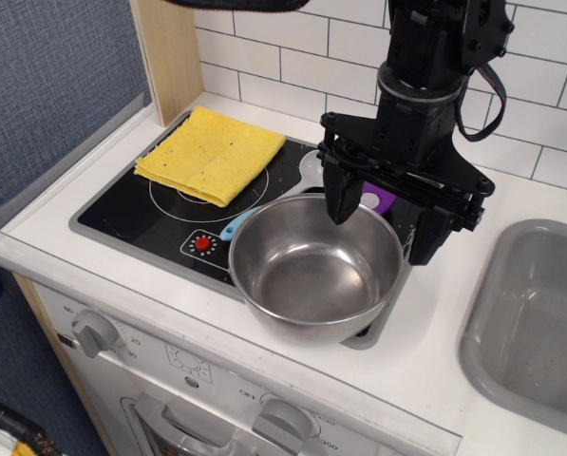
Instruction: Picked up the yellow square from the top left and moved it south next to the silver bowl
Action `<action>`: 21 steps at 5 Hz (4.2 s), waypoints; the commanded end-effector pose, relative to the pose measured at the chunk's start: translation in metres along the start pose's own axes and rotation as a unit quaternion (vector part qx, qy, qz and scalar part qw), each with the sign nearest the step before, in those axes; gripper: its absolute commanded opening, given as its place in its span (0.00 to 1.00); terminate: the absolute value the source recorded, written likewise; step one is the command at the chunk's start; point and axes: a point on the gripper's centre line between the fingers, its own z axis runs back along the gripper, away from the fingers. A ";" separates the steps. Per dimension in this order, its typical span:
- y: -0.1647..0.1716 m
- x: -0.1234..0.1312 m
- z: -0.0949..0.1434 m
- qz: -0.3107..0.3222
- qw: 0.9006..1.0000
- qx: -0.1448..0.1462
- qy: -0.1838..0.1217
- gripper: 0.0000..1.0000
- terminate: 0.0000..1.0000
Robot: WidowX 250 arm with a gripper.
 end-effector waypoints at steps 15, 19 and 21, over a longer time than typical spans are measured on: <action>0.174 -0.063 -0.079 0.042 0.997 -0.020 0.055 1.00 0.00; 0.149 -0.057 -0.014 0.029 0.999 0.038 0.010 1.00 0.00; 0.149 -0.057 -0.014 0.029 0.999 0.038 0.010 1.00 1.00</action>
